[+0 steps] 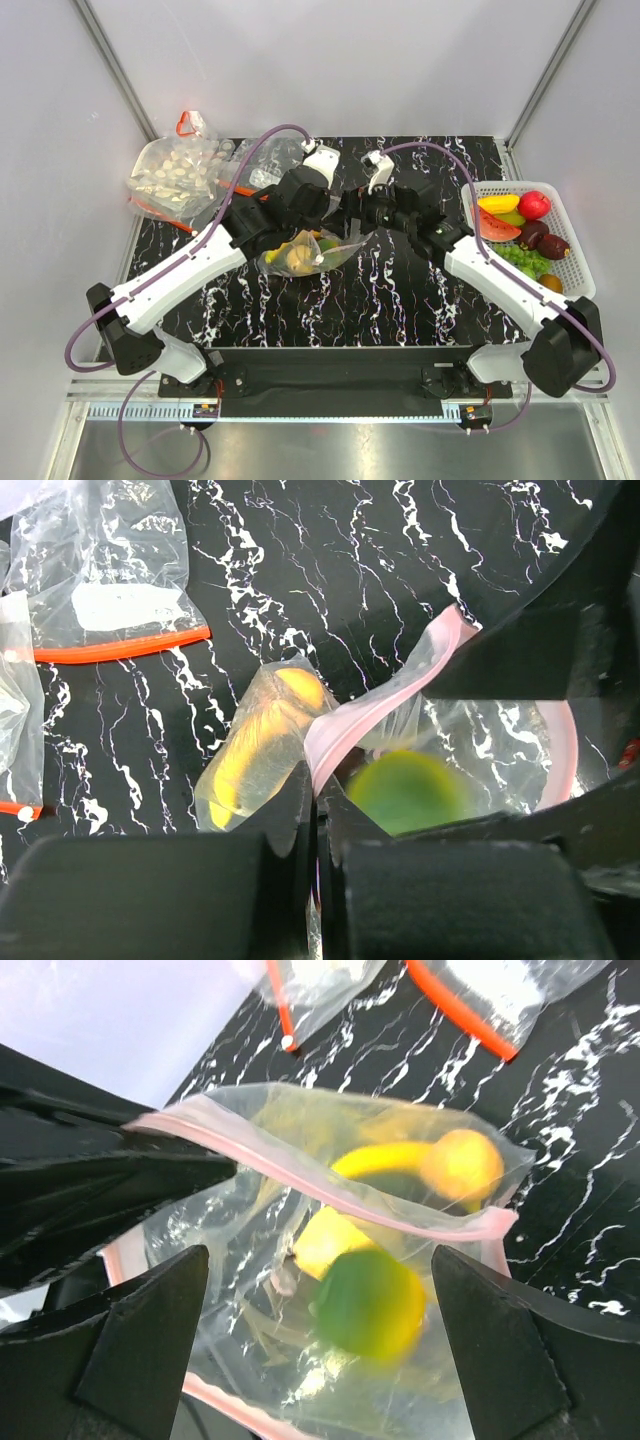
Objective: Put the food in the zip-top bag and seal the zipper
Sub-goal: Place the fake fruit in the zipper food storage bag.
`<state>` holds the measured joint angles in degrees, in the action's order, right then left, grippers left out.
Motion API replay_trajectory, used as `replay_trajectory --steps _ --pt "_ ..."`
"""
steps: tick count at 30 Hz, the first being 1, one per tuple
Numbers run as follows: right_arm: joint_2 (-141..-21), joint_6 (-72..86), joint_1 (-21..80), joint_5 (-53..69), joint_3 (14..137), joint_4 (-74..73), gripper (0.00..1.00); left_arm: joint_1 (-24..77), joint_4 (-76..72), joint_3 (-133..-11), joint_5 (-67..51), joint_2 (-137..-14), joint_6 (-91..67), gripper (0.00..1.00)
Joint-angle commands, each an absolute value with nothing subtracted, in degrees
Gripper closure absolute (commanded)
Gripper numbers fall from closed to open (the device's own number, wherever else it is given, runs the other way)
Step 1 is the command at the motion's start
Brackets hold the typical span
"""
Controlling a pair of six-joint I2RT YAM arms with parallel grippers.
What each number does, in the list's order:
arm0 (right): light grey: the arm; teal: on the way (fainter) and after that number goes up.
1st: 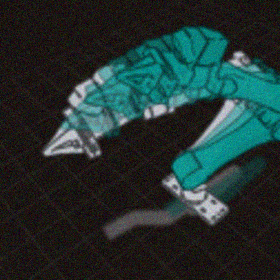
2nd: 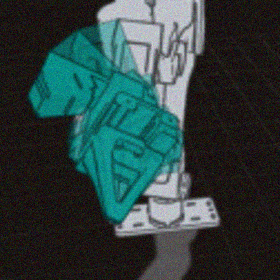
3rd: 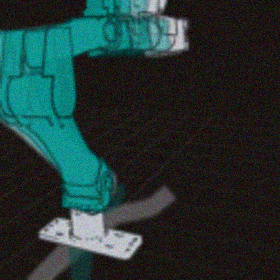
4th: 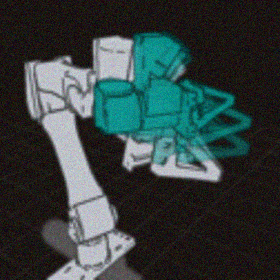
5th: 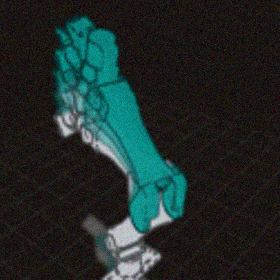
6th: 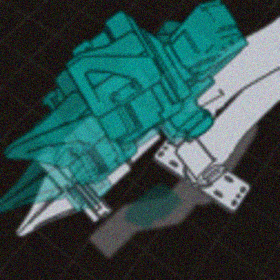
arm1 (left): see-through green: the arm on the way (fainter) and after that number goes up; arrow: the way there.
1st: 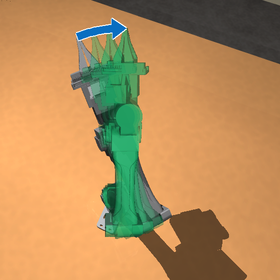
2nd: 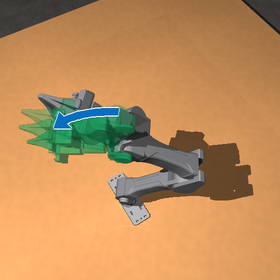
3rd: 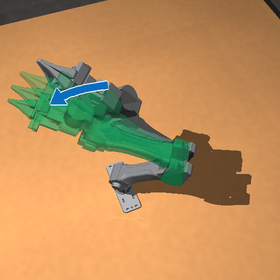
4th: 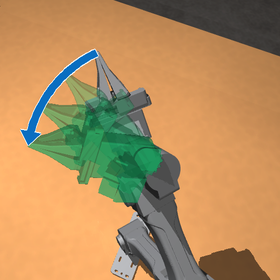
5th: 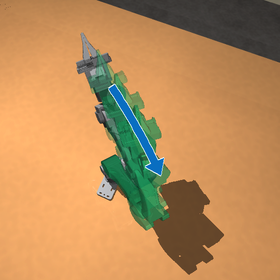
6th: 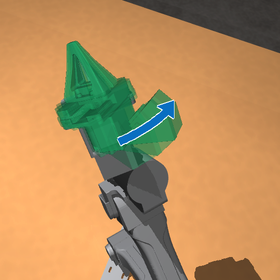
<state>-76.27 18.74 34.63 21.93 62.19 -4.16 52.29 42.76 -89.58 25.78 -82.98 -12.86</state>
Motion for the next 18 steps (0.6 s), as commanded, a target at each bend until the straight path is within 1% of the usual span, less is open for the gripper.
replay_trajectory --steps 1,3,5,7,8,9,10,13,15,16,17,18 --pt "-72.4 18.8 35.1 17.4 63.5 -0.6 0.00 52.5 39.5 -90.0 27.7 -80.8 -12.2 1.00" --pt "-70.0 19.2 35.1 16.2 63.3 -0.8 0.01 52.5 39.6 -90.1 27.8 -80.9 -12.1 1.00" --pt "-67.3 20.3 35.1 13.3 63.4 -3.1 0.03 52.6 39.7 -90.3 27.8 -80.9 -12.1 1.00" --pt "-65.6 20.8 35.1 6.5 64.4 -6.0 0.08 52.5 39.8 -90.3 27.7 -80.8 -12.0 1.00" --pt "-64.2 21.7 35.1 3.4 64.9 -9.9 0.09 52.5 39.9 -90.3 27.7 -80.7 -12.0 1.00" --pt "-63.6 21.8 35.1 -2.8 65.4 -11.8 0.11 52.5 39.8 -90.3 27.7 -80.7 -12.0 1.00" --pt "-63.0 22.1 35.1 -5.8 66.3 -13.7 0.11 52.6 39.9 -90.3 27.7 -80.7 -12.0 1.00" --pt "-62.0 24.8 34.4 -19.3 67.6 -21.5 0.10 52.5 39.8 -90.3 27.4 -80.9 -12.0 1.00" --pt "-62.1 27.7 32.4 -26.5 68.7 -27.1 0.05 52.5 40.0 -90.4 27.2 -81.0 -12.0 1.00" --pt "-62.0 28.7 31.3 -27.9 69.1 -28.9 0.00 52.5 39.9 -90.4 27.2 -81.1 -12.0 1.00" --pt "-61.7 30.4 29.9 -28.4 69.1 -31.6 0.00 52.5 39.9 -90.4 27.2 -81.1 -12.0 1.00" --pt "-61.4 31.0 25.9 -27.8 68.9 -32.7 0.01 52.5 39.9 -90.4 27.2 -81.2 -12.0 1.00"
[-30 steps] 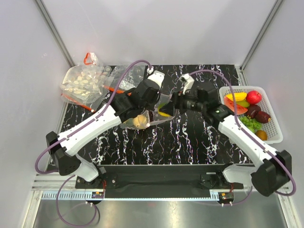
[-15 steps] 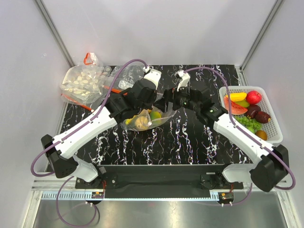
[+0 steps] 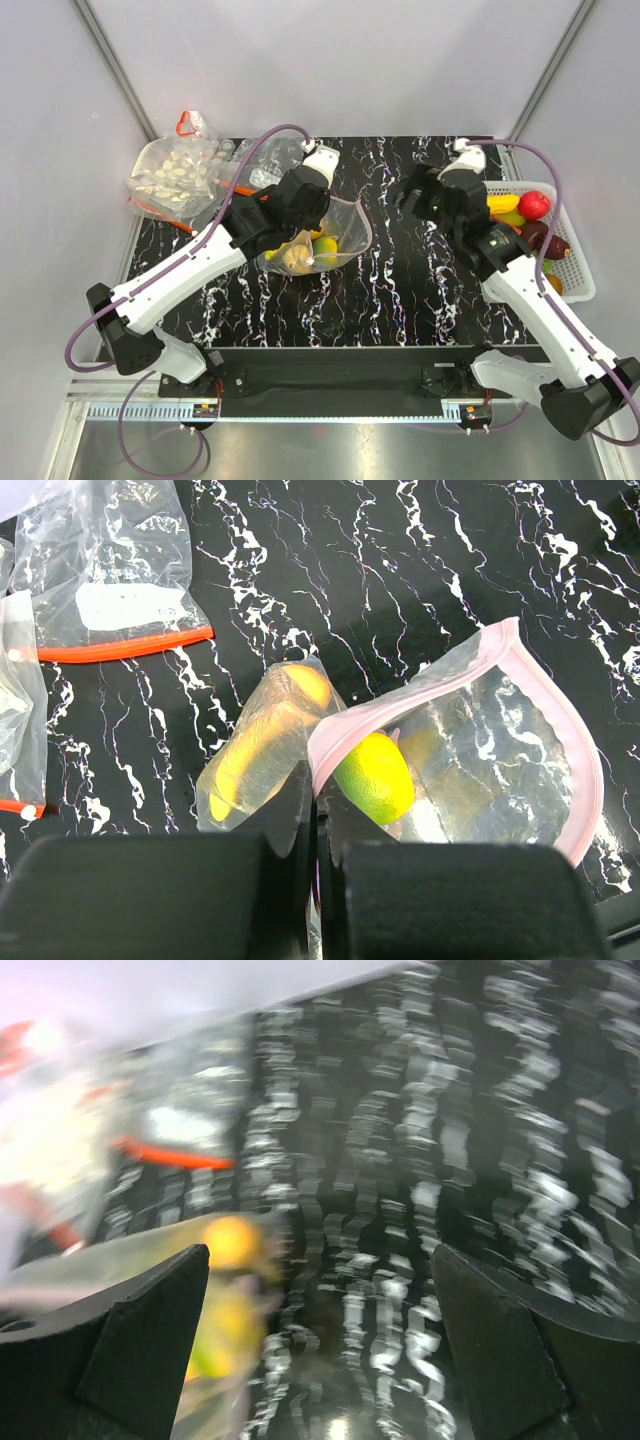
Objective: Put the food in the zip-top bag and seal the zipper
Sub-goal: Place the fake fruit in the zipper food storage bag, then pick up the fake fruit from the bin.
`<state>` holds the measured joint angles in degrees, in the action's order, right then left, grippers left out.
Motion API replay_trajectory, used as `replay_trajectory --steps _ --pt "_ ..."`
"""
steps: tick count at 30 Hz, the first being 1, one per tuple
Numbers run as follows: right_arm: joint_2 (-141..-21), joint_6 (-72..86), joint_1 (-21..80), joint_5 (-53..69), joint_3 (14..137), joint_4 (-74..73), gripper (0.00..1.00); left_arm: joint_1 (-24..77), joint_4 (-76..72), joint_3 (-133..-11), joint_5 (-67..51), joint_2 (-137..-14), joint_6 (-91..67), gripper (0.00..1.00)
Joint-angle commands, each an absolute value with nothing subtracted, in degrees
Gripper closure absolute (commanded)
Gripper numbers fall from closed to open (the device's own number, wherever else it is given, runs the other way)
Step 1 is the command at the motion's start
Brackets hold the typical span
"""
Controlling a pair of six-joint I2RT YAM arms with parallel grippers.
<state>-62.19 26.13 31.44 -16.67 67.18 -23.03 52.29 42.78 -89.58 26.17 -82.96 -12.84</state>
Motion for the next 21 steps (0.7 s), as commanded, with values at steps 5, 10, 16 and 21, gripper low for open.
replay_trajectory --steps 5,10,16,21 --pt "-59.4 32.6 14.7 -25.7 65.9 -36.7 0.00 52.5 40.0 -90.4 26.6 -81.6 -12.2 1.00" --pt "-60.5 32.9 6.0 -26.8 64.6 -40.6 0.00 52.5 40.2 -90.5 26.2 -81.7 -12.3 1.00" --pt "-67.2 34.4 -2.7 -36.2 64.9 -46.8 0.00 52.5 40.3 -90.7 24.7 -82.0 -12.7 1.00" --pt "-69.5 35.1 -7.4 -38.5 61.6 -45.3 0.00 52.5 40.6 -91.0 24.0 -82.8 -12.7 1.00"
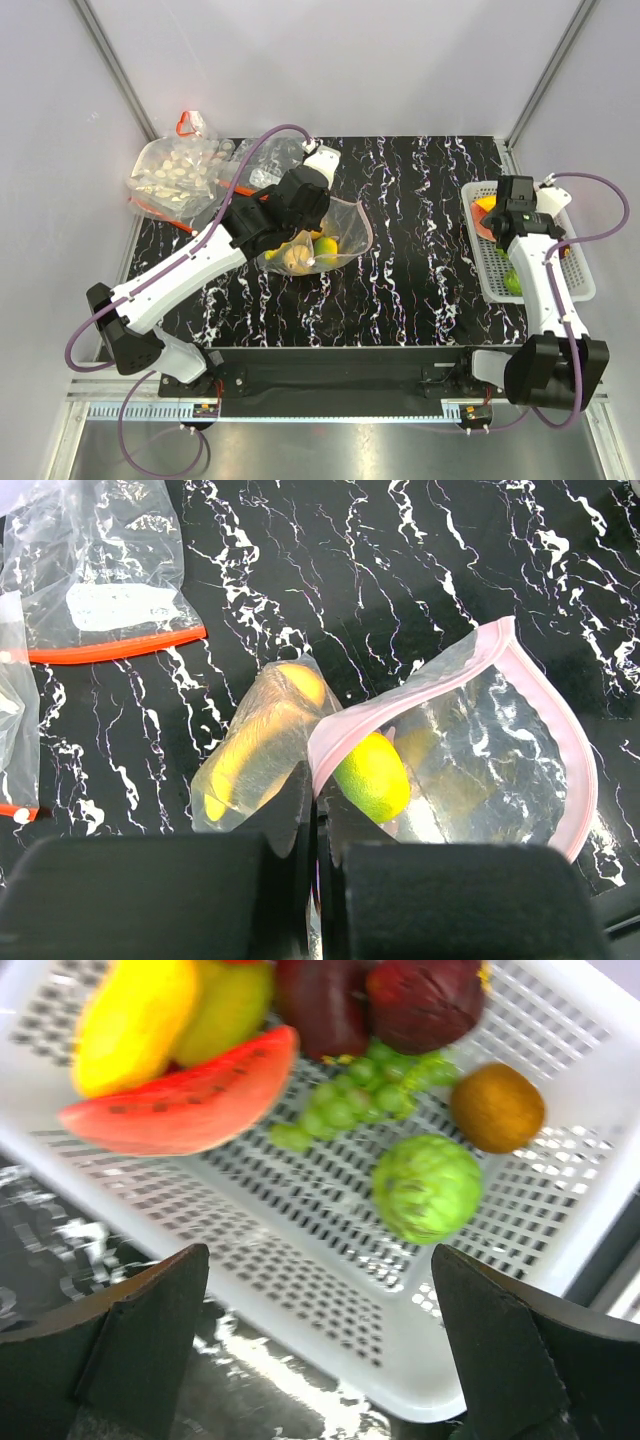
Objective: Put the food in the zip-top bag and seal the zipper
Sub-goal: Pick up the fake fruit from the bin.
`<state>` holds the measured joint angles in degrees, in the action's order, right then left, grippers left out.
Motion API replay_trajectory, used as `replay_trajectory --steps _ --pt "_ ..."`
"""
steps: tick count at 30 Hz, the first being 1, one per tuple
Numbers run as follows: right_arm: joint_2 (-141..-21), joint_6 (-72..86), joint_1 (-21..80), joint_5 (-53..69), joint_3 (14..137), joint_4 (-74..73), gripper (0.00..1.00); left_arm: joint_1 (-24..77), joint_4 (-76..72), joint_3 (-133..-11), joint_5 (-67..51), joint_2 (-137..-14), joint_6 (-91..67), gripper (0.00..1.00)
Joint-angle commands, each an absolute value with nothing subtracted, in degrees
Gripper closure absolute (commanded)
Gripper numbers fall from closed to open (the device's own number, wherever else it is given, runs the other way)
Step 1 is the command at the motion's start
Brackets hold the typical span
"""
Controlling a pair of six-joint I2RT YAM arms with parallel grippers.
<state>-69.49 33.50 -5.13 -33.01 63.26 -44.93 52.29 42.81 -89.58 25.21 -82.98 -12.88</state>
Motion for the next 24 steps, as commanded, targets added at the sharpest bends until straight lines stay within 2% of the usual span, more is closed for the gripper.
replay_trajectory --steps 1,7,15,24 --pt "-70.0 34.5 -8.4 -38.7 61.2 -44.0 0.00 52.5 40.6 -91.1 24.0 -82.9 -12.7 1.00" --pt "-74.3 33.3 -17.8 -37.8 63.1 -41.2 0.00 52.6 40.5 -90.8 23.8 -83.7 -13.1 1.00" --pt "-84.2 35.0 -21.5 -36.7 66.4 -34.5 0.00 52.8 40.7 -91.0 23.7 -85.4 -12.7 1.00" --pt "-85.9 29.7 -25.1 -35.3 61.9 -19.8 0.00 52.9 40.8 -91.1 23.3 -87.0 -12.6 1.00"
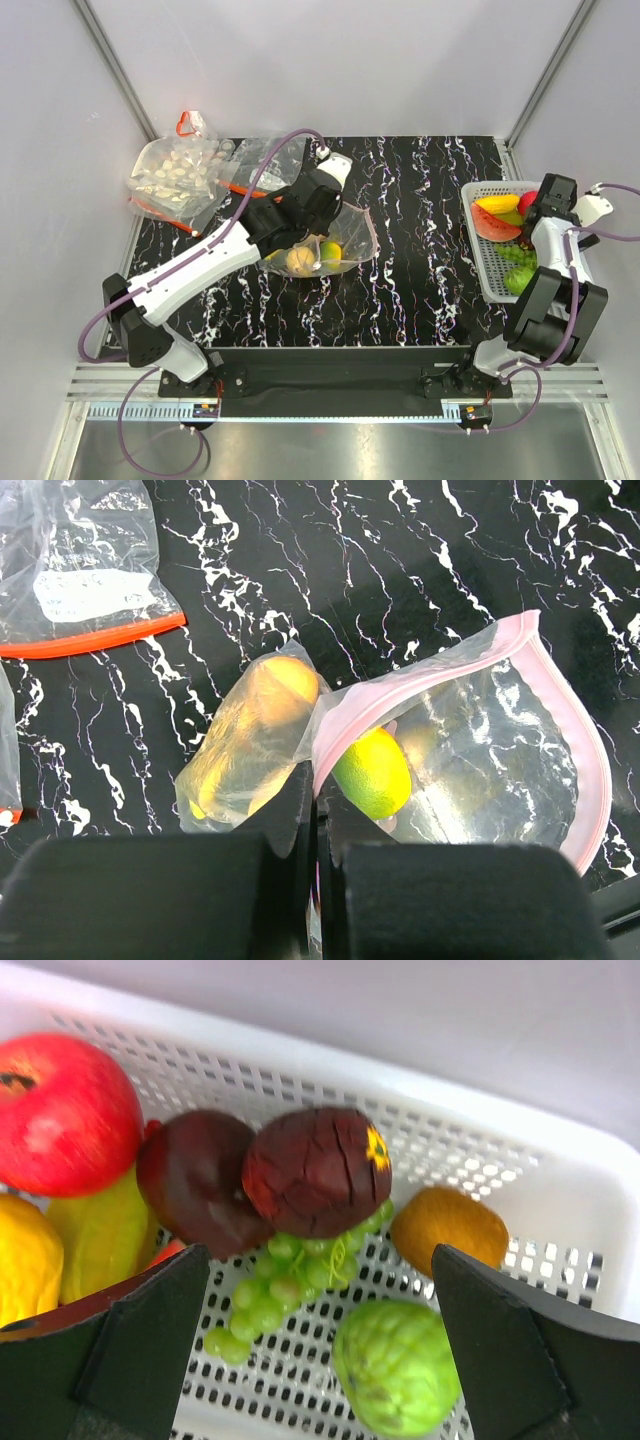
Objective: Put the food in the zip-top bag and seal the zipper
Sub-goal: Pick up the fake fruit from the bin.
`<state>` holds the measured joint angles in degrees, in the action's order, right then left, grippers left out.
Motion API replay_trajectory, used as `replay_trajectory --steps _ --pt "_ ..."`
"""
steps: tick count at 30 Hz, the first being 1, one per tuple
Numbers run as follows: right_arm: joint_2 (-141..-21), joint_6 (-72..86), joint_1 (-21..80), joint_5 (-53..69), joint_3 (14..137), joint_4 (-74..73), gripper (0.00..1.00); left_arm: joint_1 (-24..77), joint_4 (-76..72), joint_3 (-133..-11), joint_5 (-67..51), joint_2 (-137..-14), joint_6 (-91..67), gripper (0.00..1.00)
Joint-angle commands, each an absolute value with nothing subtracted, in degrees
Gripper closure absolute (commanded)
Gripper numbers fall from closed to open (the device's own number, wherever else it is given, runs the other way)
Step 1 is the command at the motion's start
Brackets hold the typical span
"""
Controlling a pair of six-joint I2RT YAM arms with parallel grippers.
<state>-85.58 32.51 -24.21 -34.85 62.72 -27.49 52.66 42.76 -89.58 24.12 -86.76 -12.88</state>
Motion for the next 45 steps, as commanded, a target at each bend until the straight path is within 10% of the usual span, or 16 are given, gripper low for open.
replay_trajectory --steps 1,13,21,28,35,45 --pt "-86.2 27.6 -25.2 -34.8 61.4 -17.0 0.00 52.8 40.8 -91.1 23.1 -87.1 -12.6 1.00" --pt "-93.3 28.1 -27.2 -37.2 60.6 -13.4 0.00 52.8 40.5 -91.1 22.9 -88.3 -12.2 1.00" --pt "-81.0 24.8 -27.2 -34.1 53.3 -9.6 0.39 52.9 40.8 -91.4 22.4 -87.9 -12.5 1.00" --pt "-64.4 25.5 -26.5 -16.7 48.3 -11.2 0.54 52.9 41.1 -91.6 22.3 -87.5 -12.4 1.00" --pt "-51.0 31.7 -25.2 25.4 45.1 -4.7 0.58 53.1 41.1 -91.7 22.6 -87.0 -12.2 1.00" --pt "-50.9 23.1 -0.4 36.1 52.3 -8.2 0.58 53.1 41.1 -91.6 24.8 -86.6 -11.7 1.00"
